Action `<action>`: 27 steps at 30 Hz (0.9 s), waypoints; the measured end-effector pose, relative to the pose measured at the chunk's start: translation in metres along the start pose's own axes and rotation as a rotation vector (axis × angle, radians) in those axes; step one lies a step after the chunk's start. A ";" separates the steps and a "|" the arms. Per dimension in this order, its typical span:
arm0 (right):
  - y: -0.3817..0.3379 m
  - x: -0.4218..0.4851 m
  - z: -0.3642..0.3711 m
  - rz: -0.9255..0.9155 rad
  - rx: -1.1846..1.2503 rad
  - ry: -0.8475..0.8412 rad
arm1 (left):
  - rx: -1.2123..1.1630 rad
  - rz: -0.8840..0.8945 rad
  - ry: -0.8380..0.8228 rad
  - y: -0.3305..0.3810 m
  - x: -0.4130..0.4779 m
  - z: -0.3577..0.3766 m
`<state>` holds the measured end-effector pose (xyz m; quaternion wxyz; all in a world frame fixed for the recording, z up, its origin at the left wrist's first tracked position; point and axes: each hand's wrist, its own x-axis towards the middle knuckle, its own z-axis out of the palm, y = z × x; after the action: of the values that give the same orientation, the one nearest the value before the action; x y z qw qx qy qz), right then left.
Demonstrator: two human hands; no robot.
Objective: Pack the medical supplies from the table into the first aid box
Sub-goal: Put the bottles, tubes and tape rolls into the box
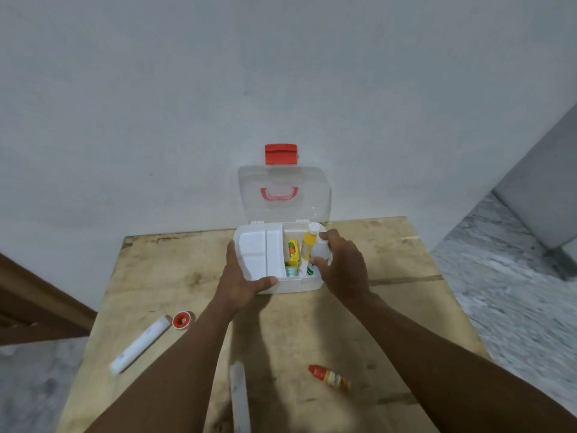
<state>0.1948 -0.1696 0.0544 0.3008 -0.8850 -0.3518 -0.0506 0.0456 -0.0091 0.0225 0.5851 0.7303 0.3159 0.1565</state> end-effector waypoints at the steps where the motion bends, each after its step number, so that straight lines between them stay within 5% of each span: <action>1: 0.001 0.000 0.003 -0.002 -0.019 -0.004 | 0.006 0.007 0.004 0.001 0.000 0.000; 17: 0.006 0.021 0.008 -0.144 -0.098 0.006 | -0.017 0.020 -0.016 0.000 0.000 0.002; 27: 0.012 0.015 0.009 0.000 0.048 -0.114 | -0.015 0.009 -0.025 -0.002 0.002 0.001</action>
<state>0.2129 -0.1623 0.0463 0.3013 -0.8789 -0.3697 0.0081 0.0470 -0.0083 0.0202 0.5939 0.7290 0.3042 0.1526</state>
